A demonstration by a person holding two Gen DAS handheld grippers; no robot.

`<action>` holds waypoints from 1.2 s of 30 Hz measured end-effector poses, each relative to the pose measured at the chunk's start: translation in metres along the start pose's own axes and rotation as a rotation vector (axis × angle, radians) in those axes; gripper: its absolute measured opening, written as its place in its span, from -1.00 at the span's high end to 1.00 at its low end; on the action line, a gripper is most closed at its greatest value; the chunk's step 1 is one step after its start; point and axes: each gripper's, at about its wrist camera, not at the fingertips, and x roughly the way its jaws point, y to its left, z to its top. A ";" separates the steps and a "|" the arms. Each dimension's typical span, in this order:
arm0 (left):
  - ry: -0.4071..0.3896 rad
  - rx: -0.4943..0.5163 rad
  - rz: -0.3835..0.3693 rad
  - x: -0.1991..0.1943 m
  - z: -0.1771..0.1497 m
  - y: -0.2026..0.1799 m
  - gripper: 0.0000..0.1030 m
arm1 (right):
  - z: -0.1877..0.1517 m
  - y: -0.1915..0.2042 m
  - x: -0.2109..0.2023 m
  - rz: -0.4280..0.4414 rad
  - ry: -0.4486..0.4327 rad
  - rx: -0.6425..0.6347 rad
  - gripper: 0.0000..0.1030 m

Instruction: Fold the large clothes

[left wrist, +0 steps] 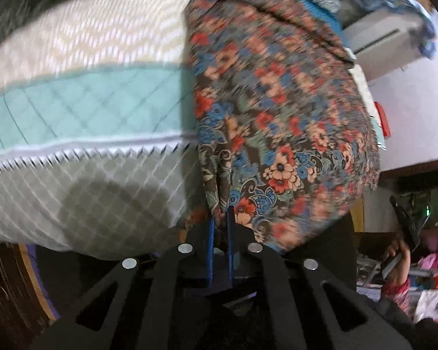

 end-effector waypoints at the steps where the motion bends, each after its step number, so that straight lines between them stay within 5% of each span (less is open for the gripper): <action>1: 0.003 0.000 0.008 0.005 0.000 0.000 0.45 | -0.002 -0.002 -0.001 0.084 0.004 0.045 1.00; 2: 0.004 0.008 0.023 0.010 -0.001 -0.001 0.45 | -0.005 0.000 0.000 0.161 0.014 0.072 0.96; 4: 0.009 0.012 0.027 0.012 -0.001 -0.002 0.54 | -0.006 0.004 0.005 0.291 0.032 0.119 0.41; 5: 0.011 0.013 0.027 0.011 -0.001 -0.003 0.56 | -0.007 0.007 0.007 0.319 0.032 0.133 -0.15; 6: 0.013 0.015 0.024 0.011 0.000 -0.004 0.64 | -0.007 0.012 0.010 0.352 0.027 0.144 -0.26; 10: -0.010 0.049 0.005 0.001 -0.005 -0.006 1.00 | -0.006 0.036 0.031 0.392 0.058 0.147 -0.26; 15: -0.012 0.071 0.010 0.006 -0.014 -0.012 1.00 | -0.008 0.051 0.064 0.427 0.160 0.161 -0.22; 16: -0.001 0.072 0.015 0.010 -0.016 -0.011 1.00 | -0.010 0.051 0.066 0.437 0.176 0.150 -0.06; 17: 0.011 0.076 0.025 0.015 -0.018 -0.012 1.00 | -0.011 0.057 0.069 0.448 0.195 0.124 0.55; 18: 0.017 0.081 0.036 0.019 -0.019 -0.012 1.00 | -0.011 0.061 0.069 0.445 0.212 0.097 0.86; 20: 0.023 0.107 0.038 0.020 -0.023 -0.014 1.00 | -0.010 0.068 0.063 0.464 0.221 0.079 0.86; 22: 0.046 0.099 -0.008 0.016 -0.023 -0.013 0.43 | -0.004 0.070 0.049 0.511 0.211 0.084 0.86; 30: -0.098 -0.040 -0.291 -0.047 0.013 -0.008 0.41 | 0.066 0.103 0.008 0.715 0.068 0.134 0.87; 36: -0.218 -0.120 -0.358 -0.080 0.092 0.003 0.41 | 0.136 0.146 0.040 0.740 0.026 0.124 0.86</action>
